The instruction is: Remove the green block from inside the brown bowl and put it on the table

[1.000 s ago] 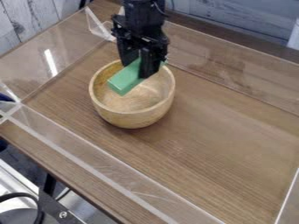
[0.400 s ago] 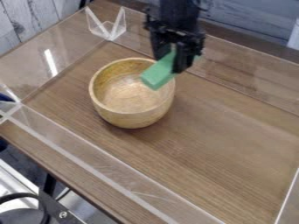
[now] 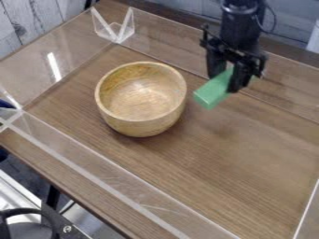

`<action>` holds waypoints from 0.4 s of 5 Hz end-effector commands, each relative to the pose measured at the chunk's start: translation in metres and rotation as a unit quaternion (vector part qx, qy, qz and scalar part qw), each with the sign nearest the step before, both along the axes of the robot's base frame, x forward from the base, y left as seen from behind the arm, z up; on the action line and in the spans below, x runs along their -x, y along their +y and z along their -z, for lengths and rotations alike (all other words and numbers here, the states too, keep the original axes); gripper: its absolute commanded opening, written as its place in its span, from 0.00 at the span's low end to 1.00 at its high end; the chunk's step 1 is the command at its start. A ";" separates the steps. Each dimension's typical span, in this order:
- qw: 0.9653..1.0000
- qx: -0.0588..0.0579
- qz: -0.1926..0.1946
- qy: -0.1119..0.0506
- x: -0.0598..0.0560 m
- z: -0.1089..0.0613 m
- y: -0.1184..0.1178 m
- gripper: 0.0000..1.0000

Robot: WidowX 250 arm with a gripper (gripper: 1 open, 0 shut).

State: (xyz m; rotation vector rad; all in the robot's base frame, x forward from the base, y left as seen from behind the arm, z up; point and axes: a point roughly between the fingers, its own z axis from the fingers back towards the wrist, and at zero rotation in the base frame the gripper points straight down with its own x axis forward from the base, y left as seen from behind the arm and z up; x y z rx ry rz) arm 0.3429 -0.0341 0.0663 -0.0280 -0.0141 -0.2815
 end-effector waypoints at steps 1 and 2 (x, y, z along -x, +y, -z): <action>1.000 0.010 0.003 -0.024 -0.022 0.000 -0.009 0.00; 1.000 0.010 0.005 -0.017 -0.026 0.017 -0.014 0.00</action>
